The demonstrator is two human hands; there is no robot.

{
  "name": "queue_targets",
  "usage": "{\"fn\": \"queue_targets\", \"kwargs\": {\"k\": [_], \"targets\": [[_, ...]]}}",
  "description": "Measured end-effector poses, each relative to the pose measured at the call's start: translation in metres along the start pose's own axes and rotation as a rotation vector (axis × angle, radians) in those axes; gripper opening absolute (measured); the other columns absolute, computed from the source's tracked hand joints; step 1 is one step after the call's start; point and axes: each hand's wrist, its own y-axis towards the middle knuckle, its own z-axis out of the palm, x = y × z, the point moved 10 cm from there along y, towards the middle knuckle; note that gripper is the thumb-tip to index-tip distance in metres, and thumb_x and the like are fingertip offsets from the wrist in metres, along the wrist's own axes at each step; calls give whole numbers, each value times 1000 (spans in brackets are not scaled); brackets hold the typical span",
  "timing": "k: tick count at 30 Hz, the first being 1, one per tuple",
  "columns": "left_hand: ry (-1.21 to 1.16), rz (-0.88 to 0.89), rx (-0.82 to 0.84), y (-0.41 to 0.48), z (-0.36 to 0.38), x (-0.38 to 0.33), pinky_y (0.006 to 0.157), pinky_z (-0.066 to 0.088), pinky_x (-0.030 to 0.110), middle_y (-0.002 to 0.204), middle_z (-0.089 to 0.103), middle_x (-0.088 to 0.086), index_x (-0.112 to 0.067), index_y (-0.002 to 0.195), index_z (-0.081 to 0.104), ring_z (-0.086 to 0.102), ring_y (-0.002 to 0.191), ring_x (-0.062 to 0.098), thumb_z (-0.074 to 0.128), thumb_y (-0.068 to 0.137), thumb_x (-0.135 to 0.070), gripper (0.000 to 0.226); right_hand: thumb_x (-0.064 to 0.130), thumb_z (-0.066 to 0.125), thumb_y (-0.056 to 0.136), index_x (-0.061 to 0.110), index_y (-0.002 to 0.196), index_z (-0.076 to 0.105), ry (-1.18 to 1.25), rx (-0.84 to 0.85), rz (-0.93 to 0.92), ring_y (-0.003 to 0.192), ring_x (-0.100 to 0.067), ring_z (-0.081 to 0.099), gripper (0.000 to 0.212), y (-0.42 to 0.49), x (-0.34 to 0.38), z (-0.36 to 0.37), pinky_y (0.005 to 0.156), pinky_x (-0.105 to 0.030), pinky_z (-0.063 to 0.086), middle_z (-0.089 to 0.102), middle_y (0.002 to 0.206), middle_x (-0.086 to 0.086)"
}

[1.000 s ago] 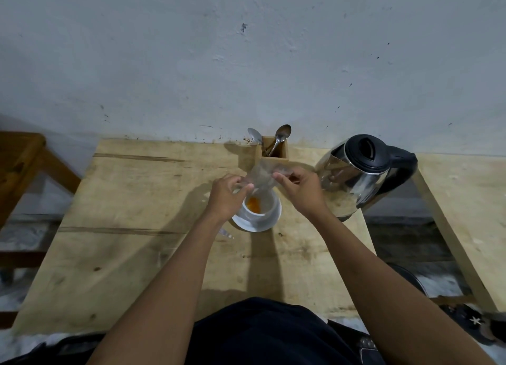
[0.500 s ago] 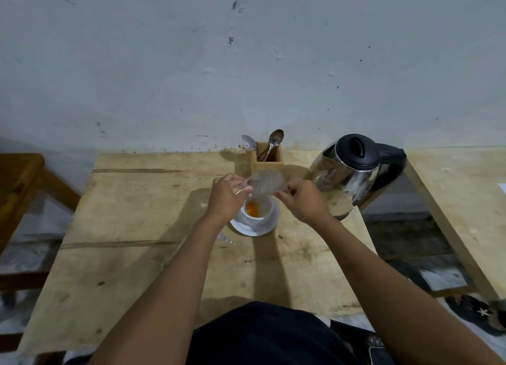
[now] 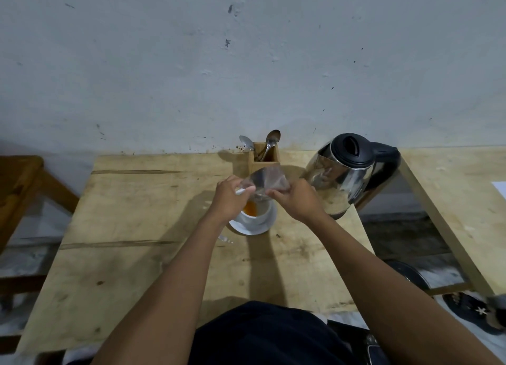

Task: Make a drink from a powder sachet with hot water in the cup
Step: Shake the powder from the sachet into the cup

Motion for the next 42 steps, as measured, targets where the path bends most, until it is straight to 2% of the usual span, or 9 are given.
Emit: {"fn": "queue_targets", "kwargs": {"k": [6,10,13,18,22,25,34,38,42], "targets": [[-106,-98,0,-6,-7,3,66,44,22,96,67,1,-12,99,70,60,88,16,62,90,-26,18,66,64,74,26,99,79,197,44,41,84,-12,72,49,1,-8,10,76,-41,60,78,90,7],[-96,-108,-46,-6,-14,4,70,47,26,96,72,6,-11,98,72,64,89,20,63,89,-25,19,78,55,65,22,100,77,221,60,43,82,-15,71,69,0,-6,12,73,-37,58,77,87,7],[-149,-106,-61,-5,-17,8,79,50,29,93,71,4,-15,95,71,66,92,21,64,88,-23,13,63,66,77,16,89,75,229,-8,49,69,-13,66,49,4,-7,10,62,-31,52,71,74,5],[-205,-161,-85,-6,-20,16,68,48,29,89,73,10,-10,86,70,62,80,19,59,91,-29,22,47,73,82,14,94,77,403,30,67,82,-19,73,35,5,-3,28,77,-45,60,77,85,-1],[-239,-147,-122,-3,-32,17,72,51,31,90,72,6,-15,87,62,66,85,20,54,95,-27,17,44,61,94,10,91,74,567,74,66,71,-9,62,37,5,9,29,69,-29,51,68,79,2],[-169,-98,-157,1,-54,13,62,45,20,90,66,-1,-18,97,58,62,80,13,50,97,-19,8,46,45,101,12,110,72,646,63,116,84,-10,61,44,12,4,32,75,-25,49,68,93,2],[230,-19,-37,28,-103,42,70,48,30,96,69,11,-14,102,68,57,72,24,51,94,-12,19,55,58,90,23,133,59,274,232,122,121,-26,56,53,22,-6,79,98,-40,49,57,135,-6],[438,-6,88,33,-88,64,93,47,37,109,71,0,-21,97,72,62,100,21,51,93,-15,22,54,64,88,24,141,49,181,276,86,123,-25,53,63,21,1,87,91,-33,44,53,140,-4],[422,-21,152,33,-61,85,79,48,32,103,74,5,-19,94,73,66,92,24,52,92,-12,22,58,65,84,27,138,51,108,262,80,123,-26,52,64,26,-2,92,91,-35,44,52,141,-6]]}}
